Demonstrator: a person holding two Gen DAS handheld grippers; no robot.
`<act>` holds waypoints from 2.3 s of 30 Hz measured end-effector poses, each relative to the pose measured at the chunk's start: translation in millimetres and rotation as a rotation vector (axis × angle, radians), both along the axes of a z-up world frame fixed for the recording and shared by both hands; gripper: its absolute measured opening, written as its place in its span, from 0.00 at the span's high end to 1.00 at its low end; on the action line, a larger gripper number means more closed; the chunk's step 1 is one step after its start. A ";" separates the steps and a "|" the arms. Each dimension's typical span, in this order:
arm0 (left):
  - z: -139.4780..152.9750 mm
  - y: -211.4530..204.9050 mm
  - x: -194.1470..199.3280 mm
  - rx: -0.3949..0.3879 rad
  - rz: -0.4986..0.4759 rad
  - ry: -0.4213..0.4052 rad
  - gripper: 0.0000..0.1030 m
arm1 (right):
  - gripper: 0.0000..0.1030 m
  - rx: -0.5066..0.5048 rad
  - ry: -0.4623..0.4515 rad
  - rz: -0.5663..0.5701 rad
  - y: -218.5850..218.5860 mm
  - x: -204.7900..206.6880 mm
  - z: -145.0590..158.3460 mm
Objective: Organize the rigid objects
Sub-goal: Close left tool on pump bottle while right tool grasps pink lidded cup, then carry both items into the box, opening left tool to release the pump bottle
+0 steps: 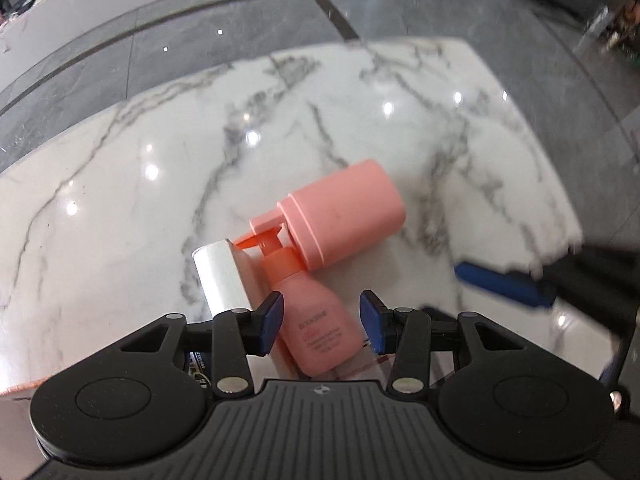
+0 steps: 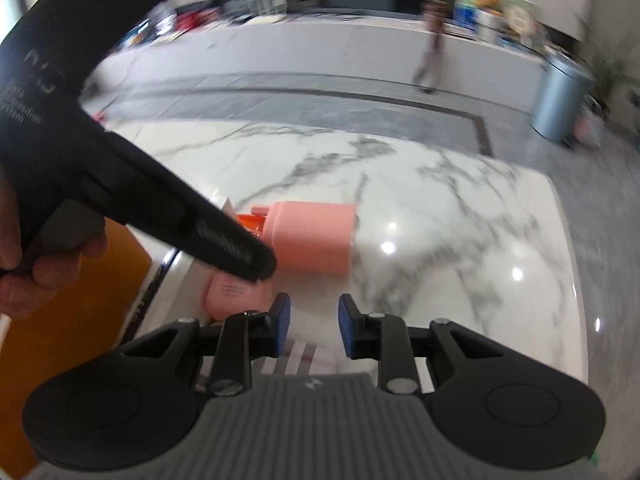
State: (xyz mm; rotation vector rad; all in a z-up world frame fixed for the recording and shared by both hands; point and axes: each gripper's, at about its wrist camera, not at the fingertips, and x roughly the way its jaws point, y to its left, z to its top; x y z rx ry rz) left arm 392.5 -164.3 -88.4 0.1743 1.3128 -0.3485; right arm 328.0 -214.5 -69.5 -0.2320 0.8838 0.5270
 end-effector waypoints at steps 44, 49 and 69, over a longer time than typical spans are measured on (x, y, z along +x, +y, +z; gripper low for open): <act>-26.2 -11.8 32.7 0.046 -0.162 0.073 0.36 | 0.34 -0.245 0.131 0.441 30.6 52.4 -14.8; -31.0 -19.4 35.3 0.121 -0.172 0.085 0.35 | 0.44 -0.267 0.118 0.454 40.0 45.4 -22.6; 24.0 8.1 -59.0 -0.065 -0.249 -0.312 0.66 | 0.45 -0.124 0.101 0.087 -38.0 -11.1 16.0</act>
